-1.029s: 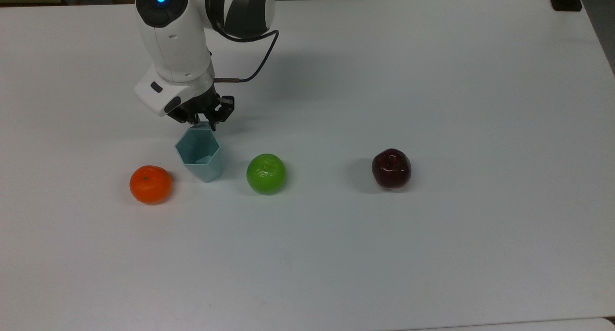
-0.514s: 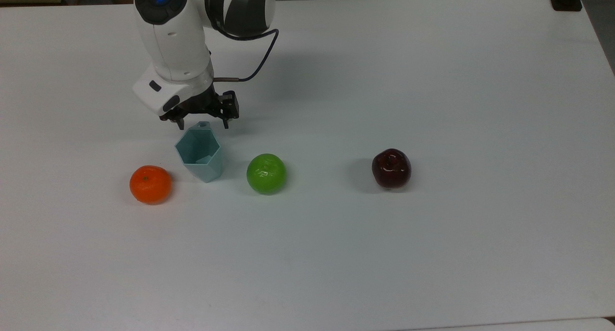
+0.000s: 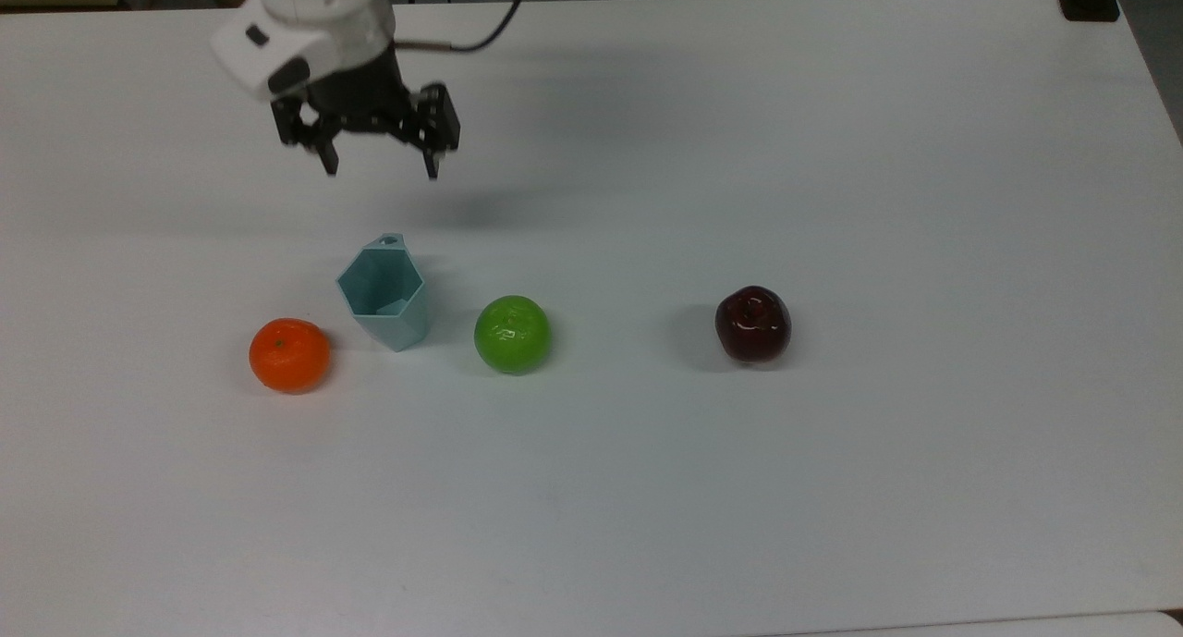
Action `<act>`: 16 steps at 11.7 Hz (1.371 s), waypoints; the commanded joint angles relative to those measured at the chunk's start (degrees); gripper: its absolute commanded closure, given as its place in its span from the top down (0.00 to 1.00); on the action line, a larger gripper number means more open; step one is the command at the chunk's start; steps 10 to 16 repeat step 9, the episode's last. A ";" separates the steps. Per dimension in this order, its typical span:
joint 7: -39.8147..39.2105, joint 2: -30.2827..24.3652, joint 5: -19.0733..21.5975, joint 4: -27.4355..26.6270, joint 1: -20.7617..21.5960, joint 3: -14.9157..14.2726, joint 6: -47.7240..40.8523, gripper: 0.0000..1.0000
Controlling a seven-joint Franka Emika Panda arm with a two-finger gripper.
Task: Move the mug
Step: 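Open the gripper and raise it away from the mug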
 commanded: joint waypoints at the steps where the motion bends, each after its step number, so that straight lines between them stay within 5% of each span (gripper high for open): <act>1: 2.18 -7.01 -3.35 -0.50 0.53 0.44 -9.79 1.00; 4: 2.88 -9.74 -3.53 1.79 0.36 0.35 -19.64 1.00; 16: 3.67 -9.75 -5.64 3.99 -0.17 0.27 -20.10 1.00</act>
